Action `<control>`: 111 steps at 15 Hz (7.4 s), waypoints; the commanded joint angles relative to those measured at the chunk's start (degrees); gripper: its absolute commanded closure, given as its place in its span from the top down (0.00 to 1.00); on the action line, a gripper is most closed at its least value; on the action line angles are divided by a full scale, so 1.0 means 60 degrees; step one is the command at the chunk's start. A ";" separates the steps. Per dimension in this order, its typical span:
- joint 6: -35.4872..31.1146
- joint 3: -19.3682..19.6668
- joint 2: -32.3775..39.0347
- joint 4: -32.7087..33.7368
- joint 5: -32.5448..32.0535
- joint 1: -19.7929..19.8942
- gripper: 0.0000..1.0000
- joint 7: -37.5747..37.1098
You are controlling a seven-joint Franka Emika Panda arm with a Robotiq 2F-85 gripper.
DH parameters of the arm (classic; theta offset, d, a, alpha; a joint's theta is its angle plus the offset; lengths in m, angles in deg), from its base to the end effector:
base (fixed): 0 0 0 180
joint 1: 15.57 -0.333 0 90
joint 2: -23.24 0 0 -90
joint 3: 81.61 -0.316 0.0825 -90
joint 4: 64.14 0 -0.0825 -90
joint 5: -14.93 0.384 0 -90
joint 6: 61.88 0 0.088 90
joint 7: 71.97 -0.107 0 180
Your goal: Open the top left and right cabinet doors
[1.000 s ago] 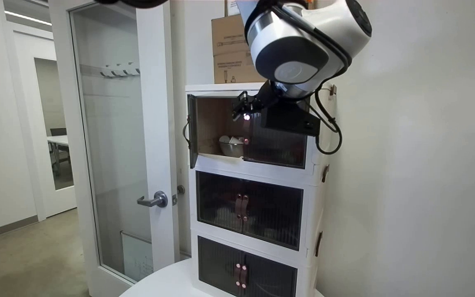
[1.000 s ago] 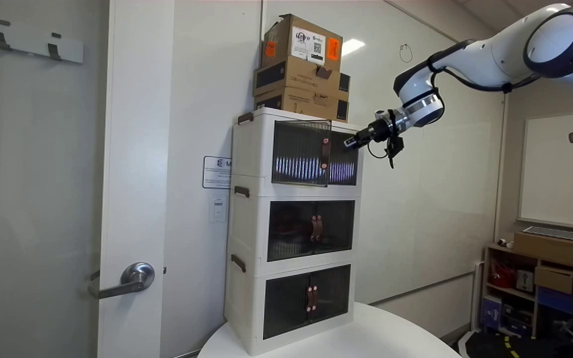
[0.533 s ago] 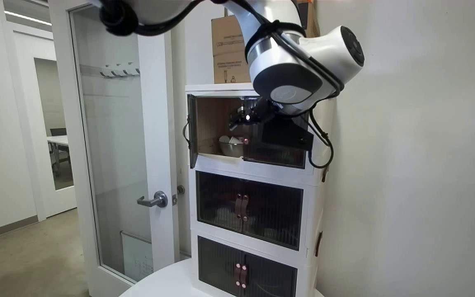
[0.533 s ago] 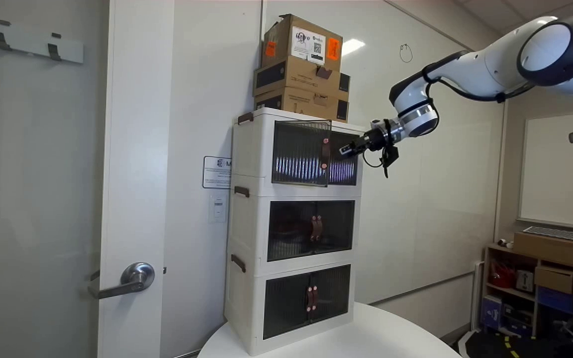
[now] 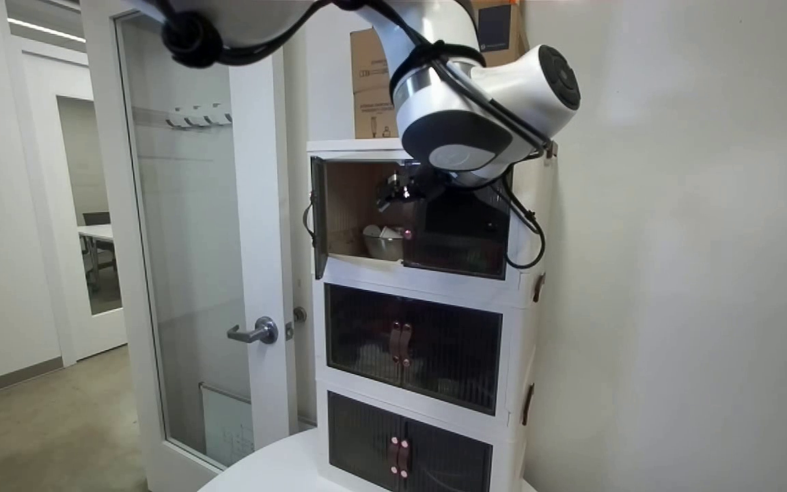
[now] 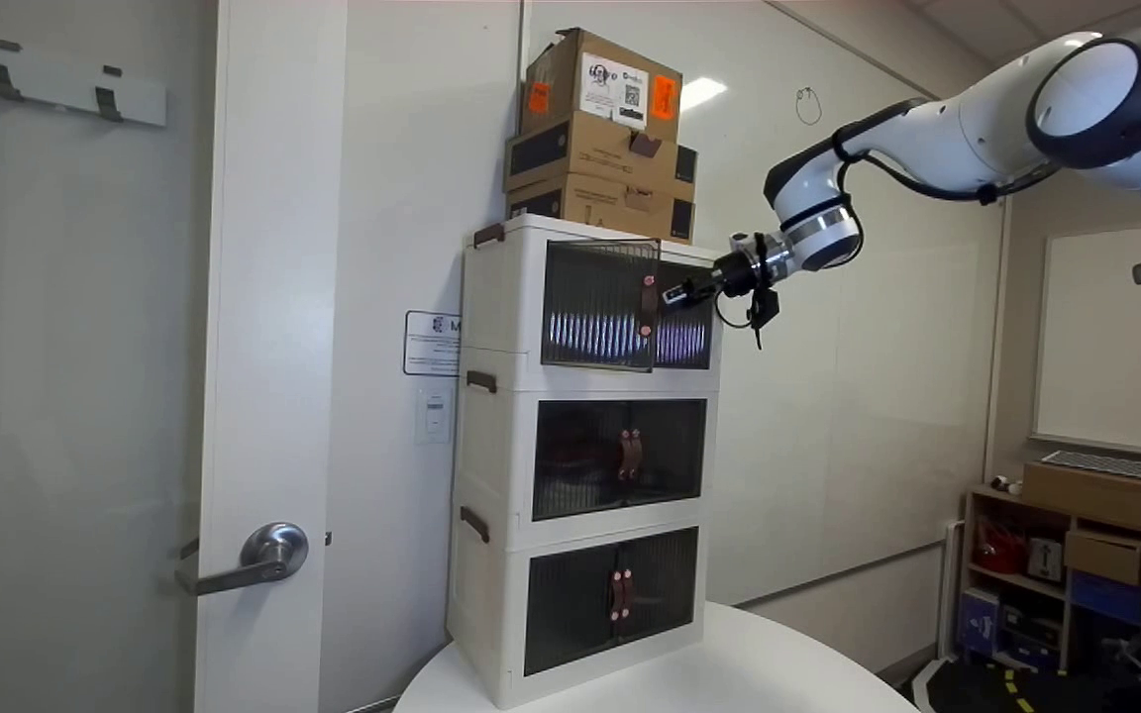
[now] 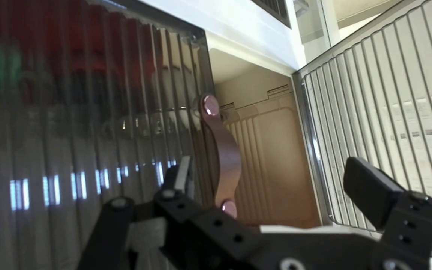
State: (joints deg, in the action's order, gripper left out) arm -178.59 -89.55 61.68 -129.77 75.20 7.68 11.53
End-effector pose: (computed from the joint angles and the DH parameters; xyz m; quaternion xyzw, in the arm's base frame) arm 0.7464 -0.1893 0.4654 -0.7986 -0.3108 -0.4475 0.2555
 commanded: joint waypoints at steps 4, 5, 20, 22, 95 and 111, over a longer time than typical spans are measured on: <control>-0.0300 -0.0228 0.0395 0.1297 0.0228 0.0064 1.00 0.0065; -0.0195 -0.0254 0.0442 0.1451 0.0230 0.0085 1.00 0.0018; -0.0231 -0.0053 0.0725 0.0634 -0.0037 -0.0115 1.00 -0.0669; -0.0448 -0.0072 0.0765 0.0393 -0.0055 -0.0161 1.00 -0.0640; -0.0456 0.3005 -0.4287 -0.4455 -0.1323 -0.1372 1.00 -0.4136; 0.5054 0.2522 -0.3853 0.0670 -0.9041 -0.2227 1.00 -1.2202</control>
State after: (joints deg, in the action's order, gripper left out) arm -157.12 -73.45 32.59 -136.59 23.18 -4.62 -59.14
